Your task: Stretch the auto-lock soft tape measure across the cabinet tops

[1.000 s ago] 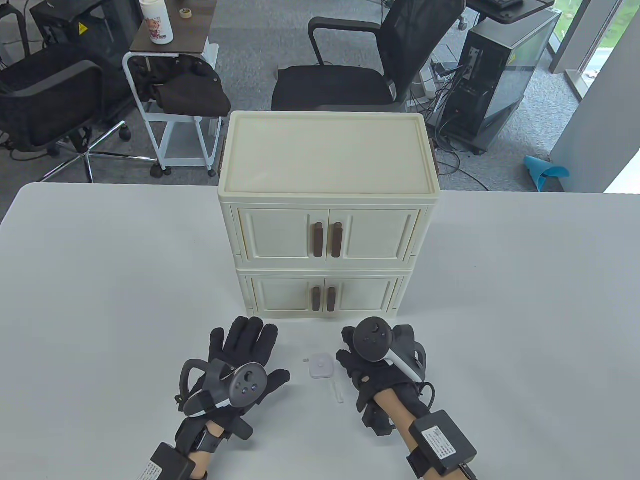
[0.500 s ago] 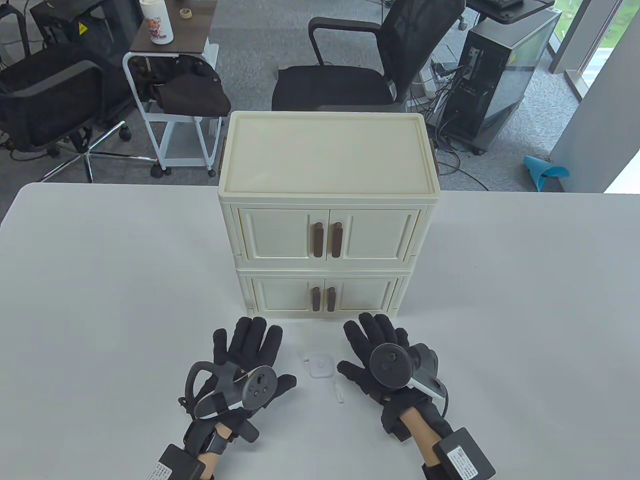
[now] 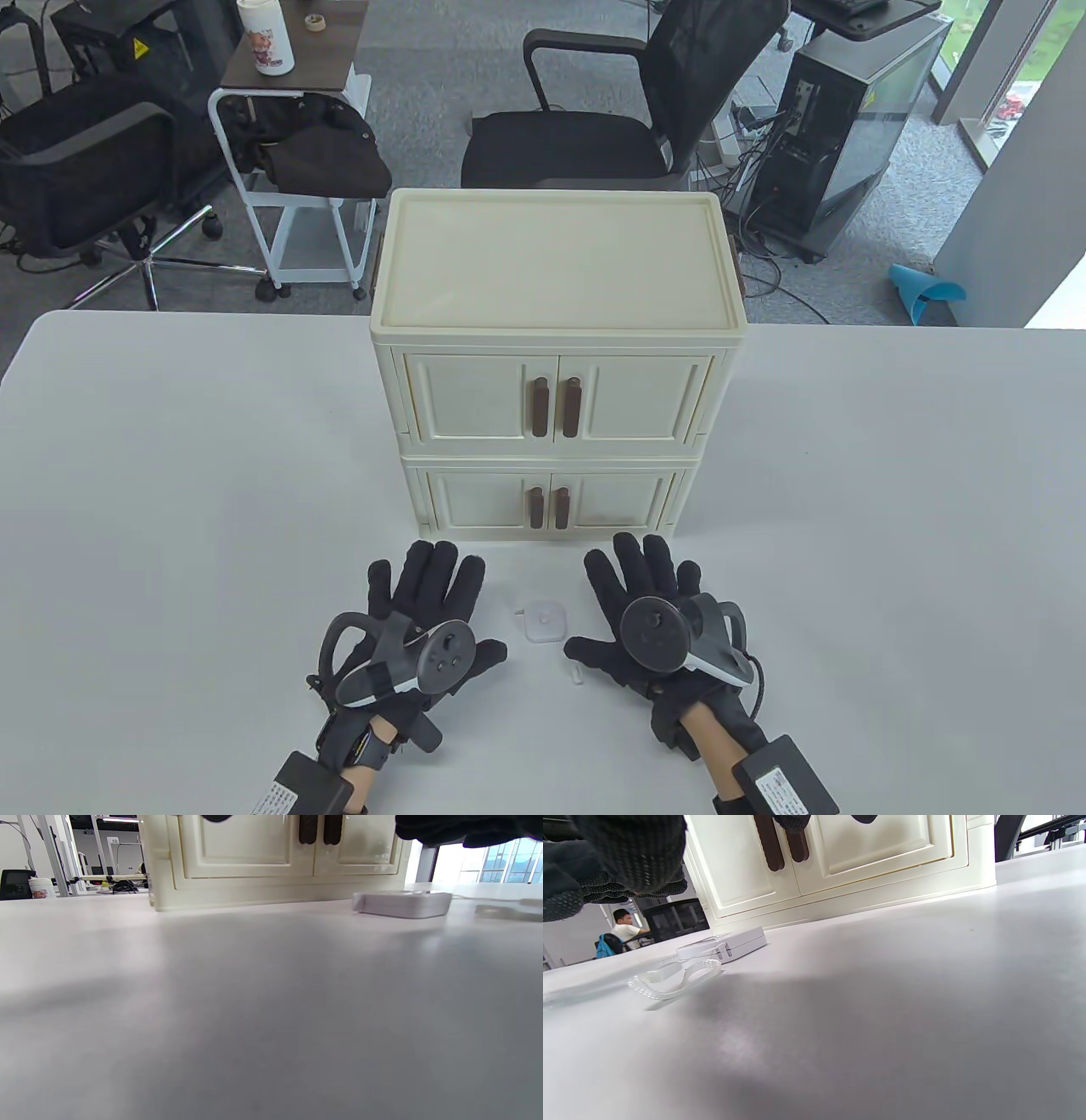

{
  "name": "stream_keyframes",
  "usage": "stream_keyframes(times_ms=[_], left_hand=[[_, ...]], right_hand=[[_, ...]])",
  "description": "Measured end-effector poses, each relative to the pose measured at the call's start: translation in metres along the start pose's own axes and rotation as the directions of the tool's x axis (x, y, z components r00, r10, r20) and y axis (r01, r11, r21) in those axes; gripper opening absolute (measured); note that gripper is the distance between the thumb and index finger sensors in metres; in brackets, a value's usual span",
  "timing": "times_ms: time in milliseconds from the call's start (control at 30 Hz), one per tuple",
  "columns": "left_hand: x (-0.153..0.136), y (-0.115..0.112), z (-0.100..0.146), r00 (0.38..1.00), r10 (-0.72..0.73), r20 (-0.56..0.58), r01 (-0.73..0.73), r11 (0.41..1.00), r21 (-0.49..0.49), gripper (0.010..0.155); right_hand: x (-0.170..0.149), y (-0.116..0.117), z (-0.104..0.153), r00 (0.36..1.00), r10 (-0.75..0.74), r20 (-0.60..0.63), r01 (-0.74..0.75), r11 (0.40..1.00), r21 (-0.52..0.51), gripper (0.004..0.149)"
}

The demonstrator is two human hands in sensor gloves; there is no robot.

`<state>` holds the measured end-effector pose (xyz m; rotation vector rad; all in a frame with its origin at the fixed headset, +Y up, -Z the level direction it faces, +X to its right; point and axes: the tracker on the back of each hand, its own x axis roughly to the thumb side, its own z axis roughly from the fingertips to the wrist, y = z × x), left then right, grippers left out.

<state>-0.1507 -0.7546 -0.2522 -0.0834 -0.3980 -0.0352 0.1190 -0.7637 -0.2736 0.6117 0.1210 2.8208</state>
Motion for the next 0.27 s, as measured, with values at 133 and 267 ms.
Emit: stream_keyframes(times_ms=[133, 267], left_hand=[[0.0010, -0.0009, -0.0004, 1.000, 0.001, 0.007, 0.000, 1.000, -0.013, 0.096], [0.0014, -0.0002, -0.0002, 1.000, -0.001, 0.008, 0.002, 1.000, -0.012, 0.096]], right_hand=[[0.0007, -0.0007, 0.0008, 1.000, 0.003, -0.002, -0.003, 1.000, 0.001, 0.093], [0.0011, -0.0007, 0.0007, 1.000, 0.013, 0.000, -0.013, 1.000, -0.009, 0.093]])
